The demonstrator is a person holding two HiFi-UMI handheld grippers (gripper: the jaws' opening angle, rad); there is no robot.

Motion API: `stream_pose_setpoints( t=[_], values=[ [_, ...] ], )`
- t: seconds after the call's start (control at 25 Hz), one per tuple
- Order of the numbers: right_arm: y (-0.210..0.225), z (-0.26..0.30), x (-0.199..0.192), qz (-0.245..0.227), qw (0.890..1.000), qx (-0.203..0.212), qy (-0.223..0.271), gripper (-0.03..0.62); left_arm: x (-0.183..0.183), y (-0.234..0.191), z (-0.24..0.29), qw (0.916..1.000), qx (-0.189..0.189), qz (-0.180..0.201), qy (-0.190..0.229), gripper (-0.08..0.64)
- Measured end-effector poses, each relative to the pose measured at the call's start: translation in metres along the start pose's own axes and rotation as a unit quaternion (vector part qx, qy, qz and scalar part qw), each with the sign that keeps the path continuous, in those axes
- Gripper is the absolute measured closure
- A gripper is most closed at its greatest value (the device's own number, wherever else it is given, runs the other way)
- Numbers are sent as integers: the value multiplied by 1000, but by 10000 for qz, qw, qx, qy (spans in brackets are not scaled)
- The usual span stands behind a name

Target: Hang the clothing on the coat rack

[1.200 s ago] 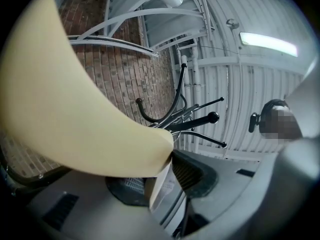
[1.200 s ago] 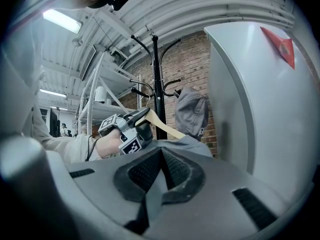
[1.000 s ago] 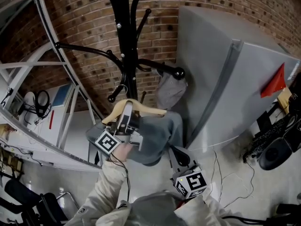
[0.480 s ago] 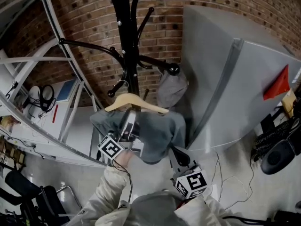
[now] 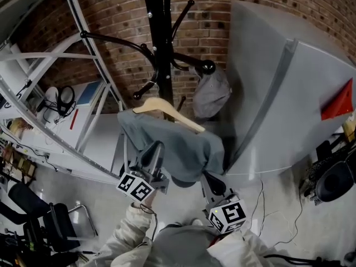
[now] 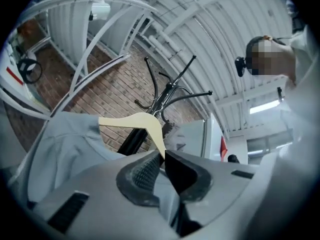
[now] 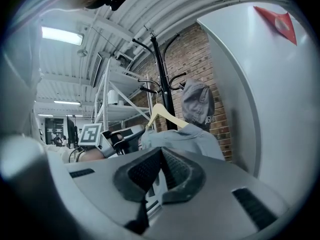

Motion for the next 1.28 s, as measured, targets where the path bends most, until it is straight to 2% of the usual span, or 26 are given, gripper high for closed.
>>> stream_pose_setpoints(
  t=[0.16, 0.44, 0.6, 0.84, 1.12, 1.28],
  values=[
    [-6, -1, -6, 57, 9999, 128, -23, 569, -14, 15, -29, 9975, 264, 603, -254, 537],
    [-32, 2, -6, 57, 9999, 132, 14, 568, -29, 29, -73, 9936, 220, 921, -617, 546],
    [-57, 6, -11, 55, 10000, 47, -1, 569, -29, 27, -105, 9943, 173, 796, -683, 551],
    [-113, 13, -12, -89, 10000, -6, -37, 569, -11, 17, -151, 9935, 120, 893, -693, 551],
    [-172, 4, -21, -103, 9991, -400, 36, 569, -1, 29, -200, 9898, -264, 1096, -866, 552],
    [-201, -5, -22, -161, 9982, -576, -18, 569, 3, 34, -220, 9895, -361, 1008, -976, 552]
  ],
)
Point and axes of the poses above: the fingertips, and each gripper's own axes: z forward along the fingers, y to its right, x out of its top, the point moved 3 cm from there along -z, backward along the fingers, and after that the axes turned 3 degrees about -y, right-handed, at the moved point
